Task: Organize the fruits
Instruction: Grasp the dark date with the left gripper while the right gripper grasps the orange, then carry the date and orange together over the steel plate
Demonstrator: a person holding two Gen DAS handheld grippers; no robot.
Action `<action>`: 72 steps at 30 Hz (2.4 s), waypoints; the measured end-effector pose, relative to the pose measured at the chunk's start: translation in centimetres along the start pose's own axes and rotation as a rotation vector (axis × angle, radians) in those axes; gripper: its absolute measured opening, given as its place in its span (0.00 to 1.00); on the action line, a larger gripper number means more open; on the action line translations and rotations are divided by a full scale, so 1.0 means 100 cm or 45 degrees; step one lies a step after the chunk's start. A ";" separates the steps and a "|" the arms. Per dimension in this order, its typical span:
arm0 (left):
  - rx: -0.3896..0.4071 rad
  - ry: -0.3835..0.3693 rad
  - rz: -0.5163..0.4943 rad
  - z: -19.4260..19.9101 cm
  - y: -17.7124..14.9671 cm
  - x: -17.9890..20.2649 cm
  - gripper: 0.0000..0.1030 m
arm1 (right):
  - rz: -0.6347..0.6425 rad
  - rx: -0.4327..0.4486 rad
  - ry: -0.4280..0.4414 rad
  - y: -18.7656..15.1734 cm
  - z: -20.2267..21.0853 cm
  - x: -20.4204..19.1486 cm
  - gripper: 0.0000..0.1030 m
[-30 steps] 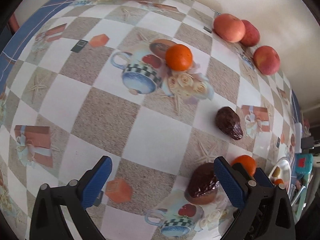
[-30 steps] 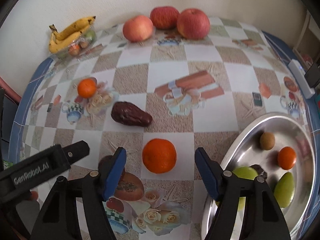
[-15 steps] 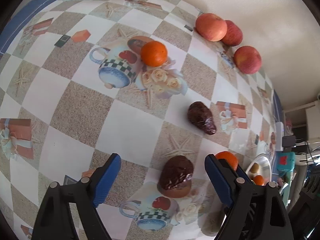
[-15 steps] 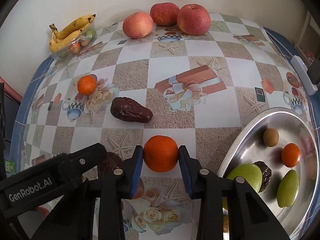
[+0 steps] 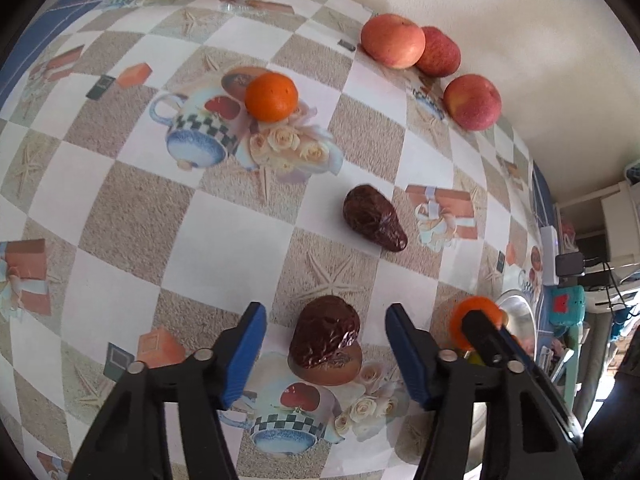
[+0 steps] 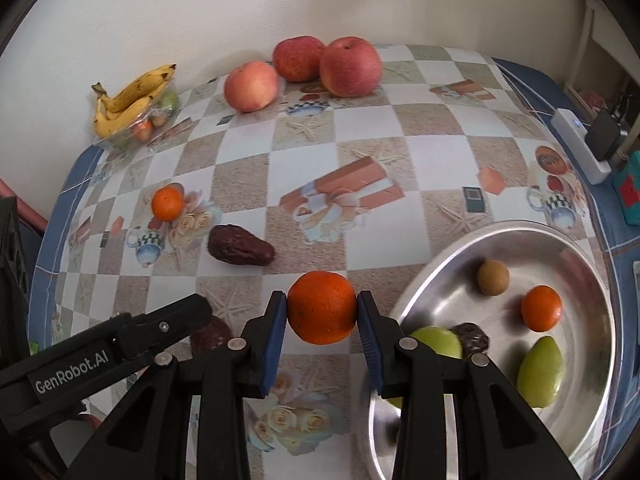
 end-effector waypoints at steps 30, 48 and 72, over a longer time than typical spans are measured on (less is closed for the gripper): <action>0.091 -0.064 -0.047 0.029 0.008 0.022 0.36 | -0.009 0.034 -0.027 0.004 0.025 0.013 0.36; 0.130 -0.133 -0.144 0.045 -0.006 0.065 0.36 | -0.086 0.057 -0.065 -0.006 0.064 0.050 0.36; -0.056 -0.166 -0.458 0.008 -0.084 0.147 0.36 | -0.365 -0.003 -0.138 -0.025 0.067 0.146 0.36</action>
Point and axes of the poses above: each gripper's, at about its wrist camera, not at the fingertips, and z roughly against the way its jaws point, x to its right, y to its top, the point moved 9 cm from there along -z, roughly the way its jaws point, and after that the axes turned 6 degrees about -y, right-handed, at the moved point
